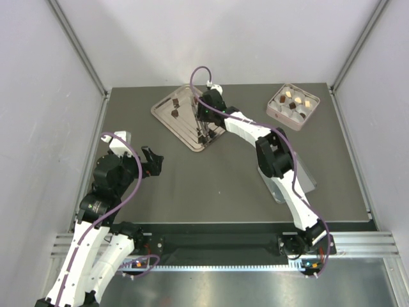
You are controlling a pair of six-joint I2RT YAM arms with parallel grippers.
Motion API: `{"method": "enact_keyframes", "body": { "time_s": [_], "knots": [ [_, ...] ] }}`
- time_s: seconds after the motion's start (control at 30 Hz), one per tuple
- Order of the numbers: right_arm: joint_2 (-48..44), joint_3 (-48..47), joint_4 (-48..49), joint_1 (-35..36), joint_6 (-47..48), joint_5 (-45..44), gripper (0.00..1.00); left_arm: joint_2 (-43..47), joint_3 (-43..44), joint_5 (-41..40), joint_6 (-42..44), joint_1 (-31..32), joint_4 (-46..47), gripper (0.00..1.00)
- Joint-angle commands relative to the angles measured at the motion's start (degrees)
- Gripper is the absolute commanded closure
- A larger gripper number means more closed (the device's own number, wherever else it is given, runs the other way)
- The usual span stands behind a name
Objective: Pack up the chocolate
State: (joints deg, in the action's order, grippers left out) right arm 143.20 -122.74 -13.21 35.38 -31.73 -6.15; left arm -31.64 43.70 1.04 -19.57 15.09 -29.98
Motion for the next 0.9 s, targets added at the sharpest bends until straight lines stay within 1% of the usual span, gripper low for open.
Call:
{"method": "enact_keyframes", "body": {
  "time_s": [0.0,0.2,0.3,0.47,0.57,0.73,0.8,0.83,0.87],
  "knots": [
    [-0.2,-3.4,2.3,1.4,-0.3,-0.4,0.55,0.3,0.1,0.1,0.0,-0.2,3.4,0.01],
    [-0.5,-3.0,1.3,1.3,0.3,-0.6,0.63,0.4,0.1,-0.1,0.0,-0.2,3.3,0.01],
    [-2.1,-1.8,1.9,1.2,1.0,0.4,0.66,0.2,0.1,-0.2,0.0,-0.2,3.3,0.01],
    [-8.0,2.3,4.2,0.8,4.6,5.5,0.69,0.0,0.1,-0.2,0.0,-0.2,3.2,0.01],
    [-13.1,5.7,3.7,0.6,6.2,5.9,0.71,0.1,0.1,-0.2,0.0,-0.2,3.3,0.01],
    [-24.3,16.5,3.7,-0.3,6.8,11.0,0.73,0.1,0.0,-0.2,-0.1,-0.2,3.3,0.01],
    [-27.7,22.2,3.7,-0.4,7.2,11.9,0.73,0.1,0.0,-0.2,-0.1,-0.2,3.2,0.01],
    [-31.4,24.1,3.6,-0.7,7.5,12.0,0.73,0.0,0.0,-0.2,-0.1,-0.2,3.2,0.01],
    [-33.3,28.0,3.7,-0.9,8.6,11.9,0.73,-0.1,0.0,-0.2,-0.1,-0.2,3.2,0.01]
  ]
}}
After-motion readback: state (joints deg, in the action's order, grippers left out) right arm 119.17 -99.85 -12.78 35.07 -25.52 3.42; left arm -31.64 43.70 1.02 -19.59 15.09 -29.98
